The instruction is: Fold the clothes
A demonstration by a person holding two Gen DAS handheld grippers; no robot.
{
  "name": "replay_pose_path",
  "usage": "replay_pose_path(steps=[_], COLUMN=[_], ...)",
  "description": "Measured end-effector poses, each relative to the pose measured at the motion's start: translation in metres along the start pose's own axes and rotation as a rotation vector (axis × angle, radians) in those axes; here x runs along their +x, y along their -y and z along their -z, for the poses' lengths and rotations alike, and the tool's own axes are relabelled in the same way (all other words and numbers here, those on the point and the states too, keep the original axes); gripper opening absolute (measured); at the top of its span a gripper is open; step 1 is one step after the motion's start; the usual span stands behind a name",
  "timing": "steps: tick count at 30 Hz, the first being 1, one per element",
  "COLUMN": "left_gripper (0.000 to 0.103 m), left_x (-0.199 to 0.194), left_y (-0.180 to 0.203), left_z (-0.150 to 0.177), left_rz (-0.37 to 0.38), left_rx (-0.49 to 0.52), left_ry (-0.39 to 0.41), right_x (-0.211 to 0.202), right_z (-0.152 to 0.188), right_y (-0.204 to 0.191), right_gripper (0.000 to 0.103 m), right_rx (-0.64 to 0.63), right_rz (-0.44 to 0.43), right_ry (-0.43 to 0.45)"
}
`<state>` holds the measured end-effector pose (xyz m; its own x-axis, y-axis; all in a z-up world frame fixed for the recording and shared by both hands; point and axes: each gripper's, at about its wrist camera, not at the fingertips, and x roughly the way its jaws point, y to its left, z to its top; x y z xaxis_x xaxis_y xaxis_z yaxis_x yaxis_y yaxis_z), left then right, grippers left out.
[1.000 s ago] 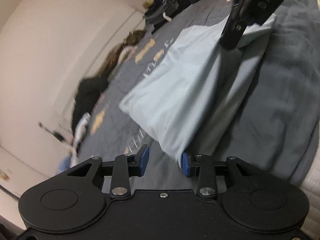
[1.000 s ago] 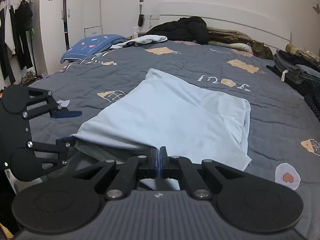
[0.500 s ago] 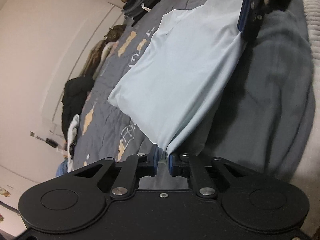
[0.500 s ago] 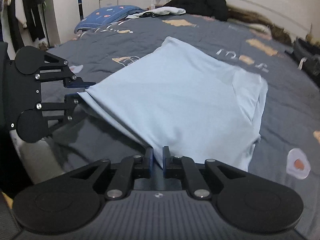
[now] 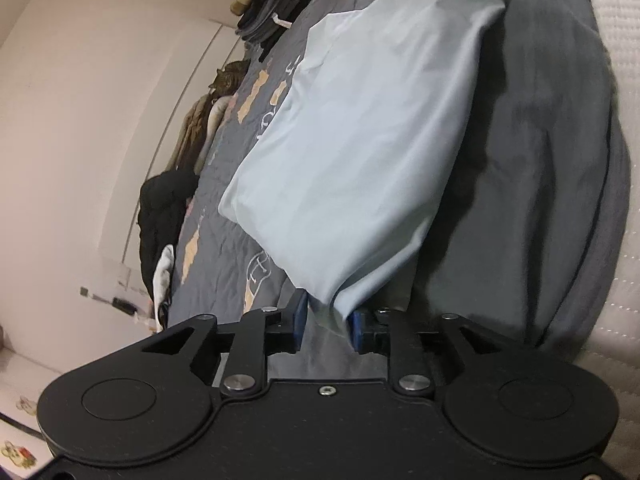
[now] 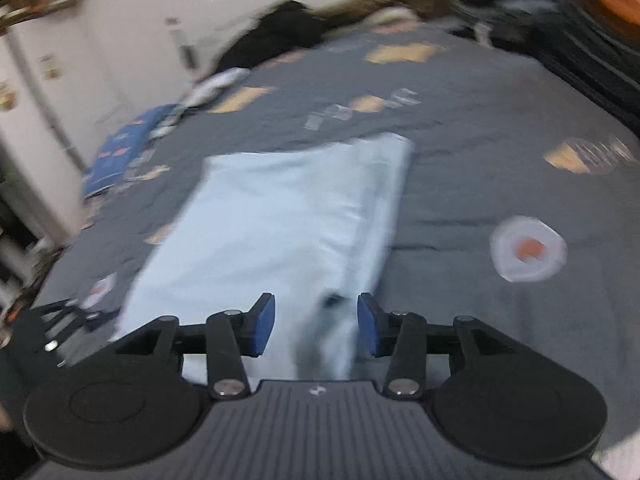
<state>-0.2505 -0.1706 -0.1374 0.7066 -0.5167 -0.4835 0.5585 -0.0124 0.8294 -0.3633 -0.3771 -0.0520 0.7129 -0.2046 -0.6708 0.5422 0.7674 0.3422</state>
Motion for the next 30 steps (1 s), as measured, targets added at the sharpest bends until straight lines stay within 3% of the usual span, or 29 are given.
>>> replay_pose_path(steps=[9,10,13,16,18,21,24,27,28,30], left_gripper=[0.025,0.025,0.025,0.025,0.025,0.026,0.027,0.026,0.022,0.015], left_x=[0.001,0.001,-0.001,-0.003,-0.002,-0.001,0.001,0.004,0.005,0.005], left_y=[-0.001,-0.001,0.002,0.004,0.005,0.006,0.007,0.009,0.008,0.002], left_z=[0.0,0.0,0.001,0.001,0.0,-0.001,-0.001,-0.001,-0.001,0.001], left_rz=[-0.013,-0.013,-0.014,-0.016,-0.017,-0.019,-0.024,-0.018,-0.012,0.015], left_rx=[-0.045,-0.055,-0.056,-0.048,-0.045,-0.044,-0.028,0.002,0.009,0.004], left_ry=[0.003,0.001,0.002,0.006,0.006,0.0,0.001,0.013,0.015,0.018], right_x=[0.033,0.035,0.031,0.02,0.02,0.035,0.038,0.034,0.033,0.037], right_z=[-0.002,-0.002,-0.003,-0.007,-0.008,-0.008,-0.006,-0.007,-0.007,-0.006], right_y=[-0.002,-0.002,-0.004,0.001,0.005,0.01,0.008,0.006,0.005,0.005], right_gripper=[0.046,0.041,0.011,0.007,0.006,0.008,0.013,0.026,0.032,0.033], right_rx=[0.055,0.057,0.043,0.071,0.088,0.114,0.11,0.082,0.073,0.079], right_rz=[-0.001,0.003,0.017,0.006,0.011,0.046,0.066,0.08,0.085,0.078], right_ry=[-0.019,-0.017,0.008,0.084,0.121,0.041,0.03,0.045,0.05,0.034])
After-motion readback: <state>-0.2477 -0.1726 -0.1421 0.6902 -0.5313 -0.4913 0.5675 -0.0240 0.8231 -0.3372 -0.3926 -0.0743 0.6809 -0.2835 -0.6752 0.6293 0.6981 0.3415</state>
